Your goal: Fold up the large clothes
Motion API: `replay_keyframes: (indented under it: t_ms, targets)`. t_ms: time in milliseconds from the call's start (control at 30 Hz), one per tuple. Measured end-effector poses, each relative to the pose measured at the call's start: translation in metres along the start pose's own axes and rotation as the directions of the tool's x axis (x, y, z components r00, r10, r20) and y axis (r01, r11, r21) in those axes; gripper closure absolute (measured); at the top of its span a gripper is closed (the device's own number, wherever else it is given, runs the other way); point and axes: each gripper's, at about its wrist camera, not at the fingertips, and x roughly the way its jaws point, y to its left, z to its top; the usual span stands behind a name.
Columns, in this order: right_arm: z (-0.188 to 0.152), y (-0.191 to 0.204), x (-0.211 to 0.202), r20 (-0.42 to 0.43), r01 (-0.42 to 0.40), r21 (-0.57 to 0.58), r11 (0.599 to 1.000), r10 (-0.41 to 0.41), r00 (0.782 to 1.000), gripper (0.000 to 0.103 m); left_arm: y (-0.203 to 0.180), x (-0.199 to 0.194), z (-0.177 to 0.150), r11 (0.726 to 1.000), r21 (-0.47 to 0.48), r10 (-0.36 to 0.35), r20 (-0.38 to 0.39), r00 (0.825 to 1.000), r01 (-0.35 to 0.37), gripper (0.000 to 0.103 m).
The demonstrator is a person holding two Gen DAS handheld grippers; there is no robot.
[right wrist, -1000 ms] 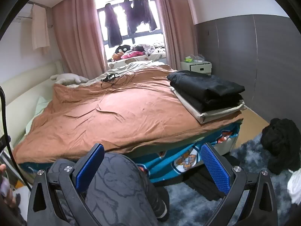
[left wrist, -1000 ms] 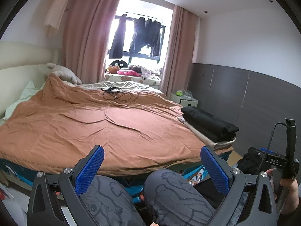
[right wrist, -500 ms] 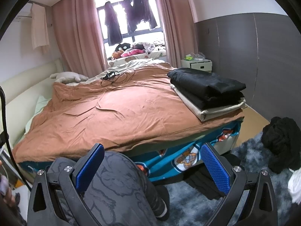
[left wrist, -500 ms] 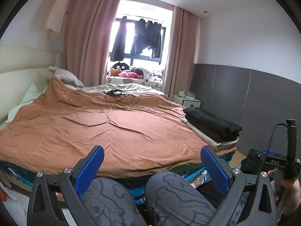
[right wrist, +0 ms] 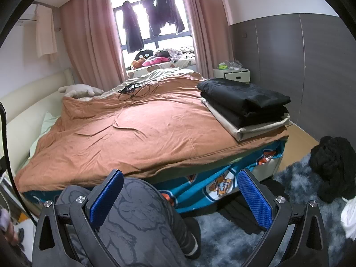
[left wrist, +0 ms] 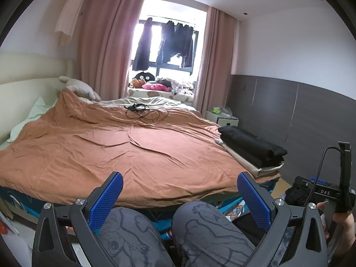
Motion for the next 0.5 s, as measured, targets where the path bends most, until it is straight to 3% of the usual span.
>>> replay_keyframes:
  t_ms: [500]
  targets:
    - [0.0002, -0.0016, 0.0003, 0.001, 0.001, 0.0, 1.0, -0.001, 1.0, 0.0, 0.0034, 0.0034, 0.0003, 1.0, 0.002, 0.009, -0.005, 1.0, -0.009, 0.0]
